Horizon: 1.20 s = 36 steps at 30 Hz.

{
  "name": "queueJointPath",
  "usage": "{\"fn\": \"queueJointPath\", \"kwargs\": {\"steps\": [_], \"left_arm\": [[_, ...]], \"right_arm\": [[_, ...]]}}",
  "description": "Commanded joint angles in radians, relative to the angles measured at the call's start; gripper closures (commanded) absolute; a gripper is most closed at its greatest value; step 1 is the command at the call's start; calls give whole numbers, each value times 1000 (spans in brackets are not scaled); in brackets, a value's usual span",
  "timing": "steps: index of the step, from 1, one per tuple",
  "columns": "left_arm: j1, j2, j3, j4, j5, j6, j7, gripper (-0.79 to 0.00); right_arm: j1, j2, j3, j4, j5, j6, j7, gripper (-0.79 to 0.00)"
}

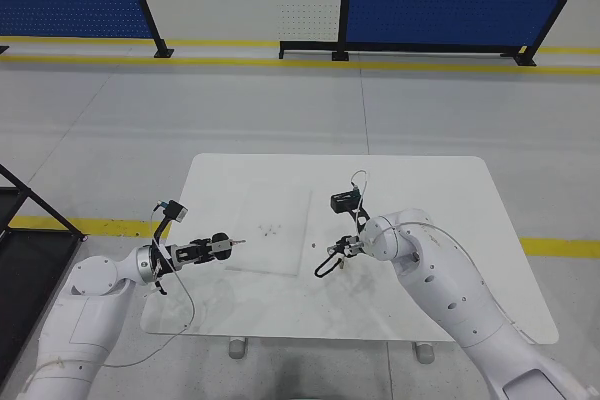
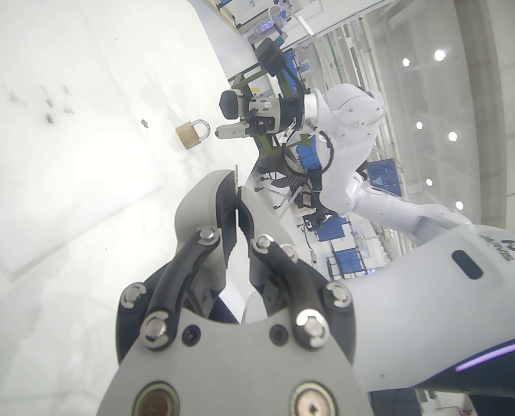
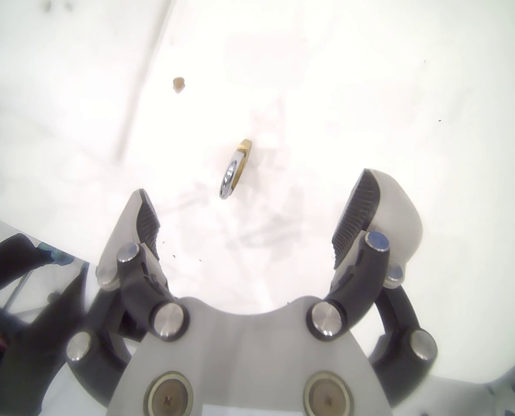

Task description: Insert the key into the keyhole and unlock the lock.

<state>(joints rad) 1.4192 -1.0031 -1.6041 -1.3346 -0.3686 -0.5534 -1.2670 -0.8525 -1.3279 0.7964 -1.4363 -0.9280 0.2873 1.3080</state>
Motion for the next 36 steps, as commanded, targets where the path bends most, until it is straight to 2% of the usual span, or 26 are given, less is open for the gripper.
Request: {"fn": "queueJointPath", "kwargs": {"steps": [1,18,21,28,36], "left_arm": [[0,0,0,0,0,0,0,0],[0,0,0,0,0,0,0,0],[0,0,0,0,0,0,0,0],[0,0,0,0,0,0,0,0],[0,0,0,0,0,0,0,0]], "right_arm": [[0,0,0,0,0,0,0,-785],[0,0,0,0,0,0,0,-785],[-14,0,7,3,7,-11,-30,-785],[18,-11,-1,22,27,13,43,-785],[92,-46,-65,95,54,53,131,-785]]}}
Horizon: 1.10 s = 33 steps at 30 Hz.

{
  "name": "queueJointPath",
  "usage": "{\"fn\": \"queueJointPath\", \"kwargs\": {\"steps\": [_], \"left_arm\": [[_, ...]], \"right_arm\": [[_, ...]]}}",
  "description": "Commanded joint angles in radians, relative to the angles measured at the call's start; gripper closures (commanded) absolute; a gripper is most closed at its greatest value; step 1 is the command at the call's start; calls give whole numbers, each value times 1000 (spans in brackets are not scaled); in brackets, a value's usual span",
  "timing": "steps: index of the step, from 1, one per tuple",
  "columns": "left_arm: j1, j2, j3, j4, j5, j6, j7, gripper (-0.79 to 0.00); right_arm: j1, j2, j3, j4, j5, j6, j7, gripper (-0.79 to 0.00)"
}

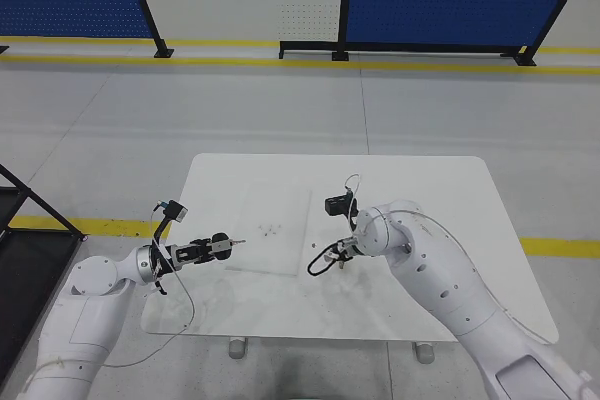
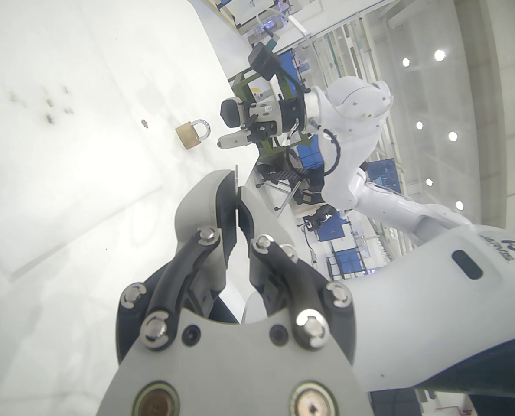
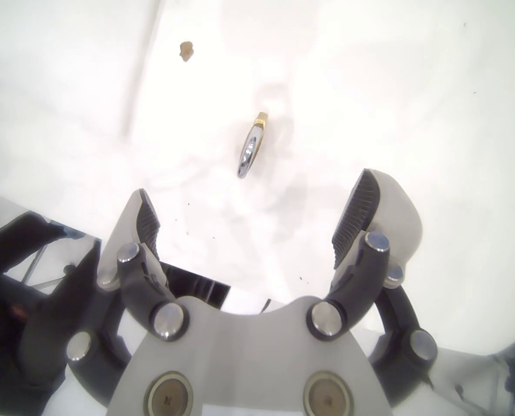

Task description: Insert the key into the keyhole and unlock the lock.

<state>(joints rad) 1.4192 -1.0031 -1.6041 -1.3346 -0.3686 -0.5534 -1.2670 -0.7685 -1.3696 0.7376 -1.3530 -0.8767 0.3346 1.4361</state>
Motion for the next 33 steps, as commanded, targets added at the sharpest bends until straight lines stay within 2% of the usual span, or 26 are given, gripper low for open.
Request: {"fn": "queueJointPath", "kwargs": {"steps": [1,24,29,33], "left_arm": [[0,0,0,0,0,0,0,0],[0,0,0,0,0,0,0,0],[0,0,0,0,0,0,0,0],[0,0,0,0,0,0,0,0]], "right_arm": [[16,-9,-13,23,7,8,2,-785],[102,-96,-111,277,94,-7,-50,-785],[111,-109,-116,315,106,-17,-61,-554],[118,-117,-118,340,113,-23,-69,-474]]}}
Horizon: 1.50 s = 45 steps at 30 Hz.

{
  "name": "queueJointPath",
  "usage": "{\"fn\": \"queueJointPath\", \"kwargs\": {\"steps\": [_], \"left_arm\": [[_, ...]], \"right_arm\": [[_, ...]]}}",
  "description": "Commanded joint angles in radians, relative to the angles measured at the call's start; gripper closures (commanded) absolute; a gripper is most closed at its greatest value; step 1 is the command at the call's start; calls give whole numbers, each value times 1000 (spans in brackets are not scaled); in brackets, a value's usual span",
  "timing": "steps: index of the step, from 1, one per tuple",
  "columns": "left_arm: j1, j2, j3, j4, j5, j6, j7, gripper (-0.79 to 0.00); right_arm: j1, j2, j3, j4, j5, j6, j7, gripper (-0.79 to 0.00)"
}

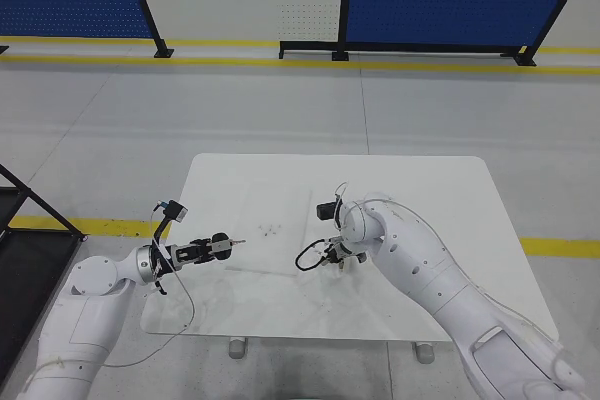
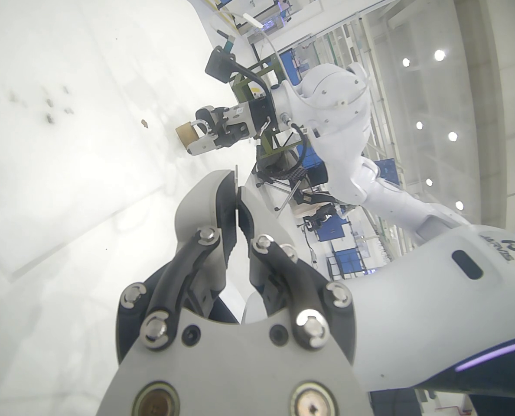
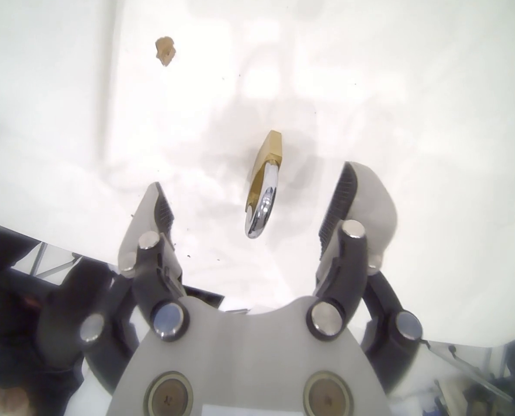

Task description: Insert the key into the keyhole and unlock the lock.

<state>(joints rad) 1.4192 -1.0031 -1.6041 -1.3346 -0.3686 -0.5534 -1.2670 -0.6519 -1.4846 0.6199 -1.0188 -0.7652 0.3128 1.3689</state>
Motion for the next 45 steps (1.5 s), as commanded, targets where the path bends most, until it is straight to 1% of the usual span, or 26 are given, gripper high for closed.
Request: {"fn": "queueJointPath", "kwargs": {"steps": [1,5,6,7,9,11,14,16,19,23,24,26,27,28,33,37,42,45], "left_arm": [[0,0,0,0,0,0,0,0],[0,0,0,0,0,0,0,0],[0,0,0,0,0,0,0,0],[0,0,0,0,0,0,0,0],[0,0,0,0,0,0,0,0],[0,0,0,0,0,0,0,0],[0,0,0,0,0,0,0,0],[0,0,0,0,0,0,0,0],[0,0,0,0,0,0,0,0],[0,0,0,0,0,0,0,0],[0,0,0,0,0,0,0,0],[0,0,0,0,0,0,0,0],[0,0,0,0,0,0,0,0],[0,0,0,0,0,0,0,0],[0,0,0,0,0,0,0,0],[0,0,0,0,0,0,0,0],[0,0,0,0,0,0,0,0],[0,0,0,0,0,0,0,0]], "right_arm": [[2,-3,0,11,3,-2,-5,-468],[6,-10,-1,30,7,-11,-15,-413],[7,-12,-1,34,9,-13,-16,-425],[8,-13,0,39,11,-14,-20,-413],[10,-17,0,47,13,-17,-27,-422],[11,-20,0,55,15,-18,-36,-446],[12,-24,1,68,18,-18,-46,-434],[14,-28,0,76,18,-18,-48,-385],[17,-32,-2,89,15,-15,-48,-369],[20,-38,-1,106,17,-15,-48,-326],[21,-39,-1,111,18,-15,-48,-271],[22,-41,1,119,20,-14,-47,-185],[23,-43,2,122,22,-14,-46,-105],[24,-44,2,125,22,-15,-46,0],[23,-45,12,135,31,-19,-44,0],[18,-38,47,127,56,-28,-56,0],[-13,-6,149,73,126,-63,-71,0],[-63,26,248,15,200,-124,-79,0]]}}
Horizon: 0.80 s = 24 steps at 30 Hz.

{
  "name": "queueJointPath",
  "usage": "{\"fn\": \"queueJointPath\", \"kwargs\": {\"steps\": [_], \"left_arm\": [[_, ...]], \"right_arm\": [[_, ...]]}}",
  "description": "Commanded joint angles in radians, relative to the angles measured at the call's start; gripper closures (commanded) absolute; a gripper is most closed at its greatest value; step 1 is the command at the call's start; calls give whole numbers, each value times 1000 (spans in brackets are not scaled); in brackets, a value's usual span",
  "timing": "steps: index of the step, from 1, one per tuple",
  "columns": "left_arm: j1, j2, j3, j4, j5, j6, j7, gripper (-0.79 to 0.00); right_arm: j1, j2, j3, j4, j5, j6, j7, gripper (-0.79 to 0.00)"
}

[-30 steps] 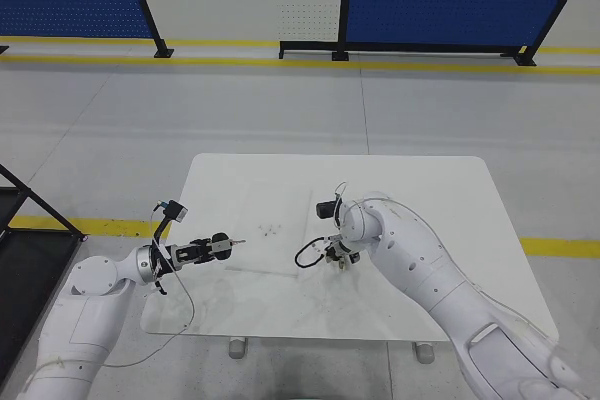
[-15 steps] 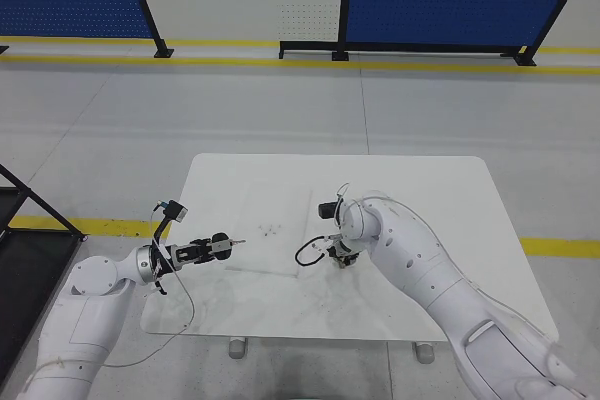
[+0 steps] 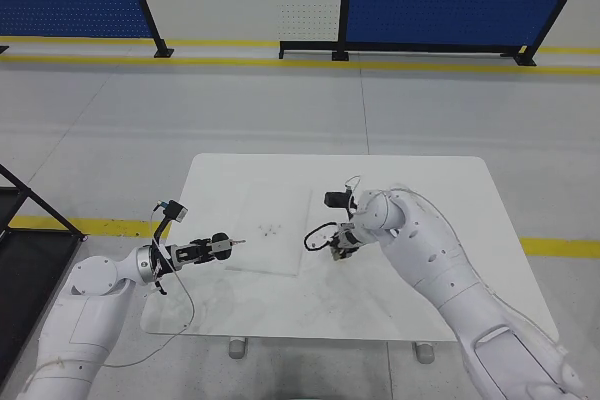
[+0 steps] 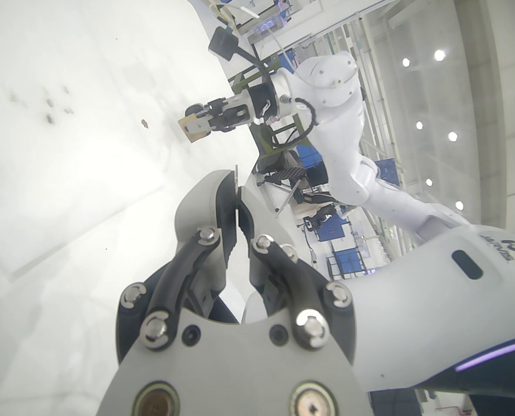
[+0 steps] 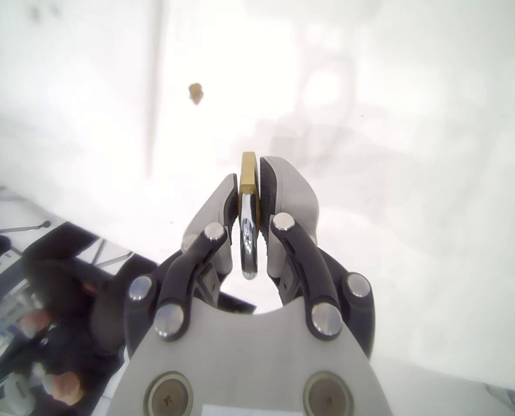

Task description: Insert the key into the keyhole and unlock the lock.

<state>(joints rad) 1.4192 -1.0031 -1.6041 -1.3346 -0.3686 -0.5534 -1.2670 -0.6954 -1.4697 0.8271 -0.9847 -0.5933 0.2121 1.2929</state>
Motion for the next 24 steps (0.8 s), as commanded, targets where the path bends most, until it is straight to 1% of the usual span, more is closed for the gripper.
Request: {"fn": "queueJointPath", "kwargs": {"steps": [1,7,12,17,21,24], "left_arm": [[0,0,0,0,0,0,0,0],[0,0,0,0,0,0,0,0],[0,0,0,0,0,0,0,0],[0,0,0,0,0,0,0,0],[0,0,0,0,0,0,0,0],[0,0,0,0,0,0,0,0]], "right_arm": [[-40,23,77,-38,50,-37,-3,0],[-190,81,268,-172,205,-143,9,0],[-295,107,367,-275,349,-253,18,0],[-354,117,420,-326,540,-321,48,0],[-376,118,434,-335,698,-361,67,0],[-383,120,441,-336,753,-376,37,0]]}}
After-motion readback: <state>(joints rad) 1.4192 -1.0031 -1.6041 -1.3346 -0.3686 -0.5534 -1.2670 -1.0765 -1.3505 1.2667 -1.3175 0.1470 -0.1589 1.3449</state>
